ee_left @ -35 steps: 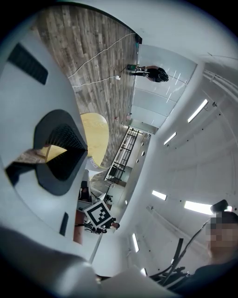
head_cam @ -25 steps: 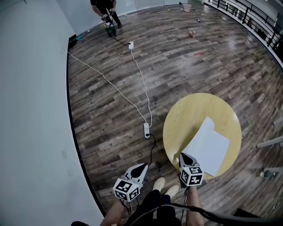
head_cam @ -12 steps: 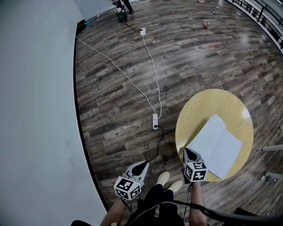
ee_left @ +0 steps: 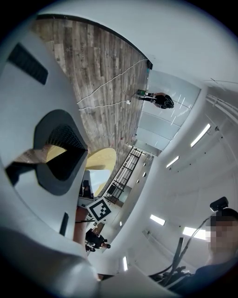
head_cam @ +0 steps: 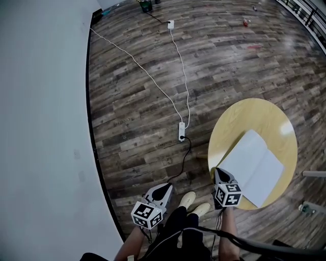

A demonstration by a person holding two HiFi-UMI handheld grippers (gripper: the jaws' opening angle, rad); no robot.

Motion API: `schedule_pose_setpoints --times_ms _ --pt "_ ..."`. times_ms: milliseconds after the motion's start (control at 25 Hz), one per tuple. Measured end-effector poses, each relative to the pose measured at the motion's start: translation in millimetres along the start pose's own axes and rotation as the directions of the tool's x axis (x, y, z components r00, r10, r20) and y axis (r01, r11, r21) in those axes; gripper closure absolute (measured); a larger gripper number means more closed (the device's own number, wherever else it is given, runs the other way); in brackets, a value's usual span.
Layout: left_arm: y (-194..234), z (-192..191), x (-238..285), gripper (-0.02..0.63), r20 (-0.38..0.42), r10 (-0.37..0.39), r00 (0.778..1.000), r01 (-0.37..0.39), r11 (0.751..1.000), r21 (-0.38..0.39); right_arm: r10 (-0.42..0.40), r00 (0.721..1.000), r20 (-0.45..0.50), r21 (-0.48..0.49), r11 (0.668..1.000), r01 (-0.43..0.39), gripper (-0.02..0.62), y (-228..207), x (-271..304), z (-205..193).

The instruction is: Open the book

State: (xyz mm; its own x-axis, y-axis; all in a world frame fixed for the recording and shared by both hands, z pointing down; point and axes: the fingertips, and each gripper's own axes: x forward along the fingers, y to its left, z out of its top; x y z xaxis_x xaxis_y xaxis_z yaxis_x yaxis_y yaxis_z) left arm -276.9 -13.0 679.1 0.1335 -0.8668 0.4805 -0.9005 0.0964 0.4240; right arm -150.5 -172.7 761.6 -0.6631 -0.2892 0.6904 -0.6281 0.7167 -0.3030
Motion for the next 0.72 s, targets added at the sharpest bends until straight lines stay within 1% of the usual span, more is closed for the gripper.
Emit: schedule_pose_setpoints --times_ms 160,360,600,720 --pt "2.6 -7.3 0.1 0.607 -0.006 0.009 1.000 -0.010 1.000 -0.017 0.004 1.000 -0.026 -0.009 1.000 -0.004 0.592 -2.1 5.6 -7.1" --pt "2.6 -11.5 -0.5 0.607 -0.010 0.013 1.000 -0.014 0.999 -0.030 0.009 0.999 -0.038 -0.015 1.000 -0.010 0.592 -0.2 9.8 -4.8" --pt "-2.9 -5.3 -4.0 0.607 0.000 0.017 1.000 -0.017 1.000 -0.026 0.018 0.999 -0.048 0.011 1.000 -0.018 0.592 -1.5 9.7 -3.9" --pt "-4.2 -6.1 -6.7 0.607 0.006 0.024 1.000 -0.024 0.999 -0.021 0.025 0.999 -0.045 0.009 1.000 -0.025 0.592 -2.4 9.9 -6.1"
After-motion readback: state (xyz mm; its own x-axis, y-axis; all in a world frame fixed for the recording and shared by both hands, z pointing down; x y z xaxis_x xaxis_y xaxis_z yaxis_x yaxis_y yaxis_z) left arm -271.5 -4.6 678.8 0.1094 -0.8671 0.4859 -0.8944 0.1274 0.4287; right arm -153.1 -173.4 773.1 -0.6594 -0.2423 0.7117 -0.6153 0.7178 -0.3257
